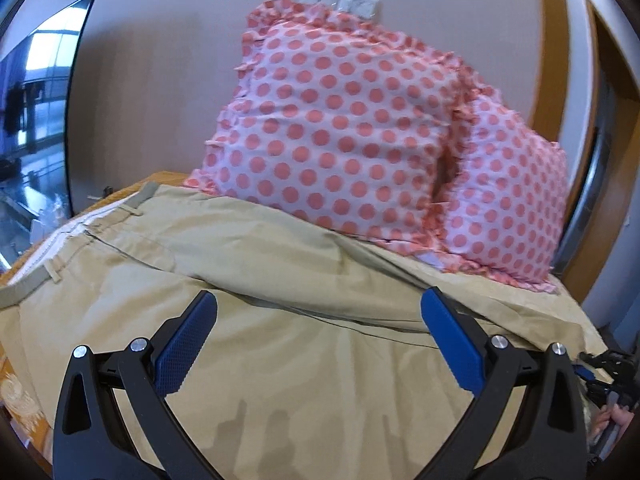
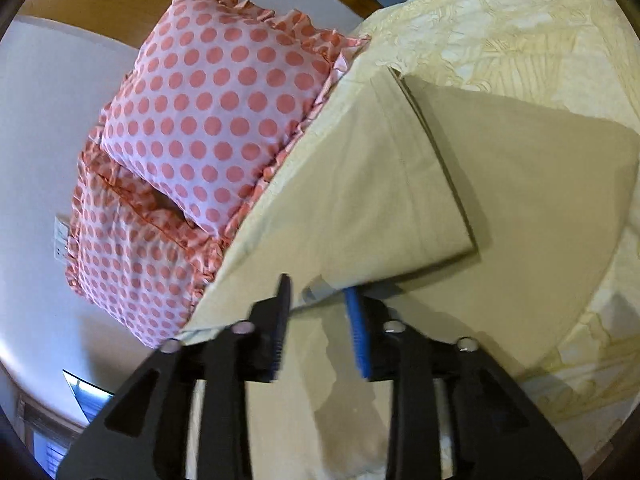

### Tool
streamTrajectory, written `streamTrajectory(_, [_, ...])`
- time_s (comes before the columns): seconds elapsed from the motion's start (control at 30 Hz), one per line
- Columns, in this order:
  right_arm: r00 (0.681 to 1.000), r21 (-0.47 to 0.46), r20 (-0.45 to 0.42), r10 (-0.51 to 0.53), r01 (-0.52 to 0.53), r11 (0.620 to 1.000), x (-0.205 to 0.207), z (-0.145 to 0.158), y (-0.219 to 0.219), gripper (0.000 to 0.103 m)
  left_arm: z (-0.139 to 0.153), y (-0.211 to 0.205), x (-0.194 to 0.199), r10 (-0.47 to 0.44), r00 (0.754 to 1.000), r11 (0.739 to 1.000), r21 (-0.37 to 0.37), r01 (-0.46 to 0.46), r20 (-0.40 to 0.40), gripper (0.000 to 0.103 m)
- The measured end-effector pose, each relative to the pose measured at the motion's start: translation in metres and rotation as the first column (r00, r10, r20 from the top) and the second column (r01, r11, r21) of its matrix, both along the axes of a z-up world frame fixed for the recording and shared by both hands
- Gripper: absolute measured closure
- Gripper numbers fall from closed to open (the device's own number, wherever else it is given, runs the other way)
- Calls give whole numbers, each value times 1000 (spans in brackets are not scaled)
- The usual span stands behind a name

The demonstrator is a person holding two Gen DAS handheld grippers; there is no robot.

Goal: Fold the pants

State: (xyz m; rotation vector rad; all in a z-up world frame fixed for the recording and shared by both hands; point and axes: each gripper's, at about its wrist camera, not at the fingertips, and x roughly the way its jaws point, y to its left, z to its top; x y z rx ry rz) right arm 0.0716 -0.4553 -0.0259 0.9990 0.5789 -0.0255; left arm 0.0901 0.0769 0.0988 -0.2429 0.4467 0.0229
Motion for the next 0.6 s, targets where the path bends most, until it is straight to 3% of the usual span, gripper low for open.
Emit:
streamTrajectory(0.13, [999,32,-13,-40,40,999,8,2,-3,66,-1,16,26,-5,998,999,-33,3,-64,1])
streamTrajectory(0.2, [998,37,-22,-56,57,998,15,-1,-7,85,-1,26,45,-44,996,994,-106,35,-80,1])
streamTrajectory(0.23, [998,63,-5,-59,60,996,17,-5,-12,101,-1,28,50,-51,995,991,-125,41,-80,1])
streamTrajectory(0.3, [995,138,76,-62,51,989,11,-9,-21,101,0,35,75,-52,994,984,-174,34,-101,1])
streamTrajectory(0.4, [982,77,173,-80,68,995,-11,8,-23,102,0,41,112,-49,987,972,-233,13,-151,1])
streamTrajectory(0.5, [974,62,212,-84,72,995,-25,17,-25,102,-13,43,159,-93,964,949,-317,10,-250,1])
streamTrajectory(0.6, [967,50,242,-78,68,996,-34,25,-26,102,-30,40,197,-83,934,950,-310,-32,-349,1])
